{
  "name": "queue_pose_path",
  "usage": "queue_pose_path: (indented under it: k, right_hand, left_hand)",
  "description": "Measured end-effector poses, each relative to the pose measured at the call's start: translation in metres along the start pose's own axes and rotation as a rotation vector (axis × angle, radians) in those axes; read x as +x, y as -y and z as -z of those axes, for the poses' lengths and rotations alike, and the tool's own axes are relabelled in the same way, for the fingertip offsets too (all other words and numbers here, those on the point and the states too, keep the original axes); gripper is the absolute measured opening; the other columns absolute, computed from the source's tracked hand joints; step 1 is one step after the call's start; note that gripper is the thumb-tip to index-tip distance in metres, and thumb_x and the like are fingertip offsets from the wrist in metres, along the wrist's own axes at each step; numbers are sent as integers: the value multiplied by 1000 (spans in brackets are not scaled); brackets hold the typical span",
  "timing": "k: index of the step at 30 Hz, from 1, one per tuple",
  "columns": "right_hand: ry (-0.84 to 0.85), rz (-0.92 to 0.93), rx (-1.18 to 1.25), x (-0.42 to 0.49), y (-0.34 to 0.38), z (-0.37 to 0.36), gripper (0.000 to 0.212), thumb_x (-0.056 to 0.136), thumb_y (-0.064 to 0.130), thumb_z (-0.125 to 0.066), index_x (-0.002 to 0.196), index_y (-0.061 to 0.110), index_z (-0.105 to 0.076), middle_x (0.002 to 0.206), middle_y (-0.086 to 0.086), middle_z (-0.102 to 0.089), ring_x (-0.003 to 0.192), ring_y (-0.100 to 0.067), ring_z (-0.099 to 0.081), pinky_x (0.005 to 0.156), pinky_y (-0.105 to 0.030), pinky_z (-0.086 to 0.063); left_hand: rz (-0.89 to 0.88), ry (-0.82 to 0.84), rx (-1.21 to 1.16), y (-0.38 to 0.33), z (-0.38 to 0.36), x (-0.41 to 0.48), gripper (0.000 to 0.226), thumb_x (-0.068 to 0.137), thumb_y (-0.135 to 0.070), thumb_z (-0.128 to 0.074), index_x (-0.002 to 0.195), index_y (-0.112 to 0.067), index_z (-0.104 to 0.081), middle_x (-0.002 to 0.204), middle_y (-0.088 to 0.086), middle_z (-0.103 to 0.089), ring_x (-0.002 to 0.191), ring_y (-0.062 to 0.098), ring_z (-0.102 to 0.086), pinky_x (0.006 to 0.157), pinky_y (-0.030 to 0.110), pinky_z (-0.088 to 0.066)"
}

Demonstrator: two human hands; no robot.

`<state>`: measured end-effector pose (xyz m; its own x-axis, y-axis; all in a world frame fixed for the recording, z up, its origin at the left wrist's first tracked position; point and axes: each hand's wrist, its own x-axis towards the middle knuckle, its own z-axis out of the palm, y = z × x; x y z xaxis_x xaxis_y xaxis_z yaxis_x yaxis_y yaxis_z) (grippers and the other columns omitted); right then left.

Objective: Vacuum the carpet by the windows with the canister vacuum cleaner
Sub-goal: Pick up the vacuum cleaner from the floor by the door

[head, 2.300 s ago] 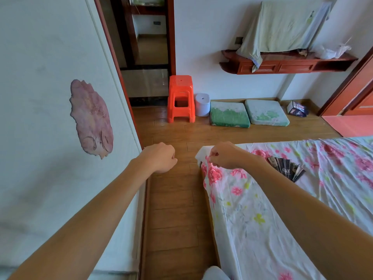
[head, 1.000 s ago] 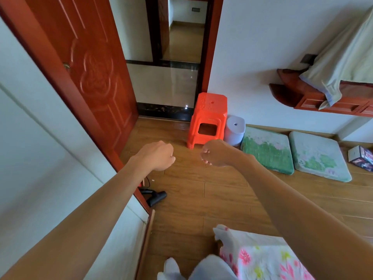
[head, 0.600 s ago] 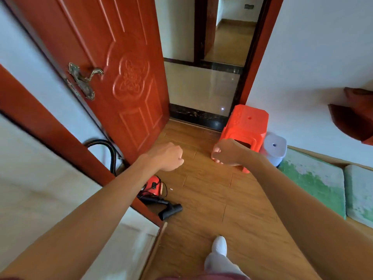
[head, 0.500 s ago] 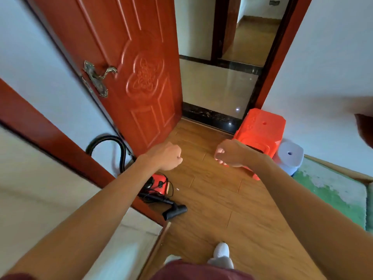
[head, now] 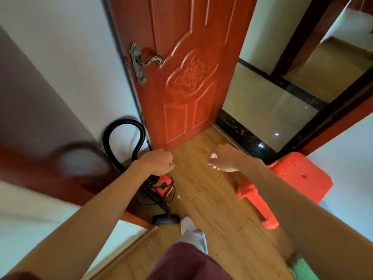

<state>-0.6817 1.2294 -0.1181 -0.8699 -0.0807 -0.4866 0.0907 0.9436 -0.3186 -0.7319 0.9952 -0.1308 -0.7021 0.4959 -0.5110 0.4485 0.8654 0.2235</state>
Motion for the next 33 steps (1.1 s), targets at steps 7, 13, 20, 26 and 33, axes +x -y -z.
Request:
queue_pose_path:
  k: [7, 13, 20, 26, 33]
  right_hand:
    - [119, 99, -191, 97, 12, 38, 27, 95, 29, -50, 110, 16, -68, 111, -2, -68, 103, -23, -64, 87, -39, -54]
    - [193, 310, -328, 167, 59, 53, 26, 97, 17, -45, 107, 9, -68, 105, -7, -70, 97, -25, -66, 80, -31, -51]
    - [337, 479, -417, 242, 113, 42, 22, 89, 13, -50, 81, 2, -68, 83, -13, -68, 81, -27, -64, 73, -33, -55]
    - [415, 666, -462, 296, 139, 52, 32, 89, 10, -48, 57, 11, -46, 59, -6, -49, 60, -26, -51, 50, -31, -38]
    - [586, 818, -515, 362, 163, 62, 30, 86, 5, -43, 58, 13, -34, 57, -4, -36, 49, -18, -29, 49, -30, -25]
  left_hand:
    - [73, 0, -91, 23, 19, 66, 42, 101, -27, -44, 66, -8, -56, 58, 0, -40, 57, 19, -45, 68, 41, -46]
    - [229, -41, -197, 69, 27, 80, 29, 102, -29, -43, 83, -11, -57, 94, 15, -65, 85, 28, -59, 72, 33, -44]
    - [467, -93, -264, 109, 28, 73, 32, 101, -29, -44, 103, -5, -64, 111, 15, -67, 104, 34, -63, 79, 38, -49]
    - [728, -67, -380, 132, 22, 82, 32, 100, -31, -46, 111, -11, -68, 114, 14, -69, 104, 34, -65, 79, 36, -52]
    - [989, -130, -549, 119, 16, 100, 28, 99, -28, -44, 110, -11, -64, 113, 15, -68, 102, 35, -64, 74, 37, -47]
